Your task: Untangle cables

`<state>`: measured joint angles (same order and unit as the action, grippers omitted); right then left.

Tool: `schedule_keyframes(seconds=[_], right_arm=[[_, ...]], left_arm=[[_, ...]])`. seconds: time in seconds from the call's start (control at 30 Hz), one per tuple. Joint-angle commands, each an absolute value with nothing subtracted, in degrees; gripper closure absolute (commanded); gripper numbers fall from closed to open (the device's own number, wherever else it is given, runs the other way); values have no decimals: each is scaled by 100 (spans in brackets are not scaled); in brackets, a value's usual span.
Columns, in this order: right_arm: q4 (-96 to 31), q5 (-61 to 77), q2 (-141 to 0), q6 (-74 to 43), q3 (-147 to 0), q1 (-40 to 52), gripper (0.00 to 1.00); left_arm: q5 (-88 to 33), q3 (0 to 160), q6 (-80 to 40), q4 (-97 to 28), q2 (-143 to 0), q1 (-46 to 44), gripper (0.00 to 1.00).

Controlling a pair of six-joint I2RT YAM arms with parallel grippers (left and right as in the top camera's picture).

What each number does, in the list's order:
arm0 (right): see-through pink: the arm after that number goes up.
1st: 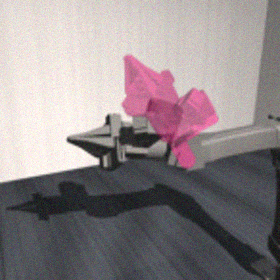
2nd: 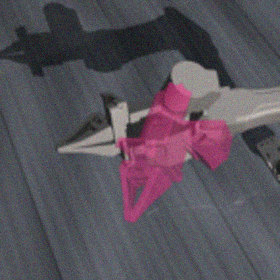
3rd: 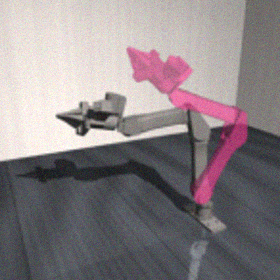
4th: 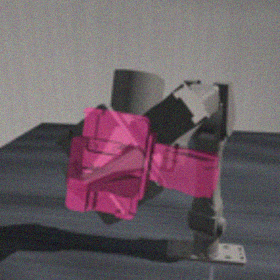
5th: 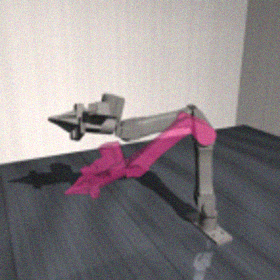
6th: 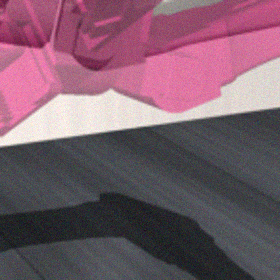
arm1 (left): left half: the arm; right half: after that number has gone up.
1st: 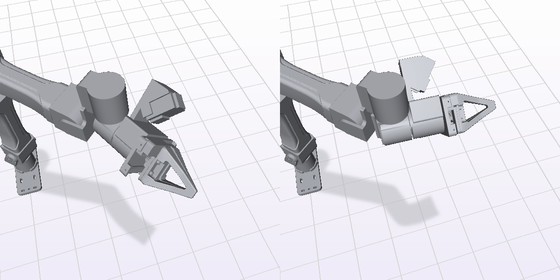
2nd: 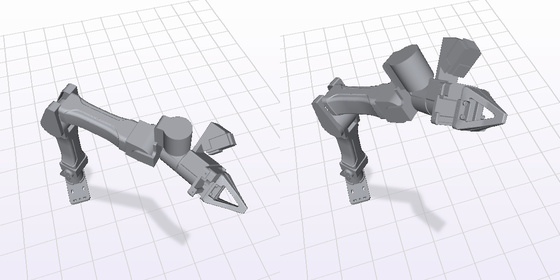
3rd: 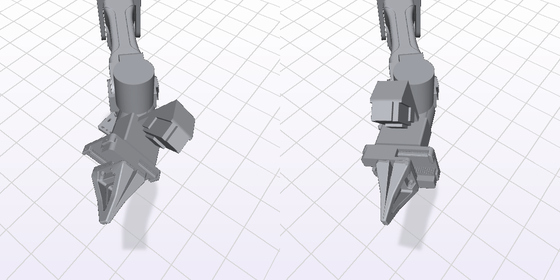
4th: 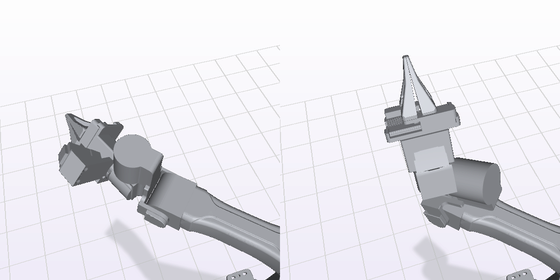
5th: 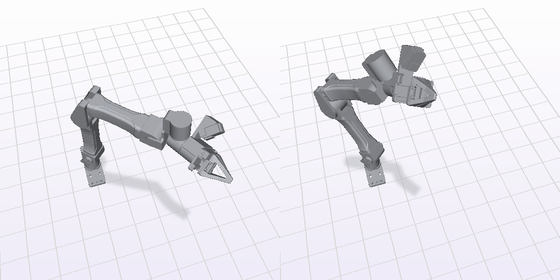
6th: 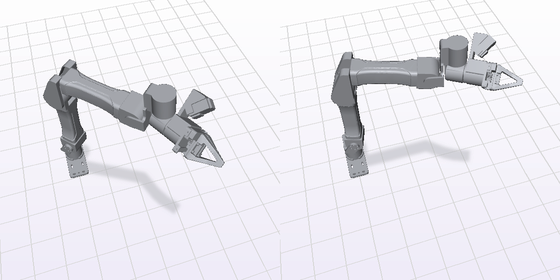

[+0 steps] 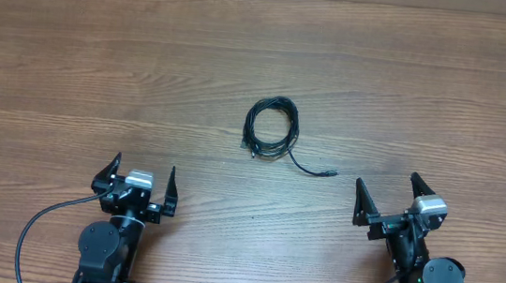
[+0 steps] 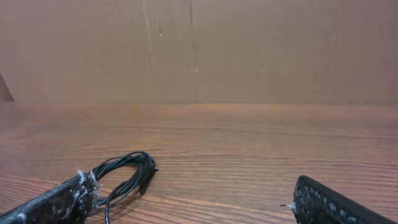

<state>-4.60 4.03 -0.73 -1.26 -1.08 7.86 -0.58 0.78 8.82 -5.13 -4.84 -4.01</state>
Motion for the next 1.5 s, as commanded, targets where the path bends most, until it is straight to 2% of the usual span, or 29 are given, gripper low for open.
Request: schedule_keyframes(seconds=[0.0, 0.23, 0.4, 0.63, 0.73, 0.93, 1.2, 1.47], right_arm=[[-438, 370, -19, -123, -47, 775, 0], [-436, 377, -19, -128, -47, 775, 0], [-425, 445, -19, -167, -47, 775, 0], [-578, 1096, -23, -176, -196, 775, 0], [-714, 1111, -49, -576, -412, 775, 0], [-1240, 1352, -473, -902, -1245, 775, 0], [-2432, 1800, -1863, -897, -2941, 775, 0], [-4088, 2250, -3942, -897, -5280, 775, 0]], left_arm=[[1, 82, 878, -558, -480, -377, 0], [-3, 91, 810, -554, -482, -377, 0], [3, 242, 78, -574, -482, -377, 0], [23, 681, -23, -864, -508, -377, 1], [-10, 1076, -34, -1116, -701, -377, 0], [-25, 2073, -150, -1597, -1649, -377, 0], [-440, 4045, -152, -2740, -3638, -377, 0], [-766, 6742, -392, -4801, -5918, -379, 0]])
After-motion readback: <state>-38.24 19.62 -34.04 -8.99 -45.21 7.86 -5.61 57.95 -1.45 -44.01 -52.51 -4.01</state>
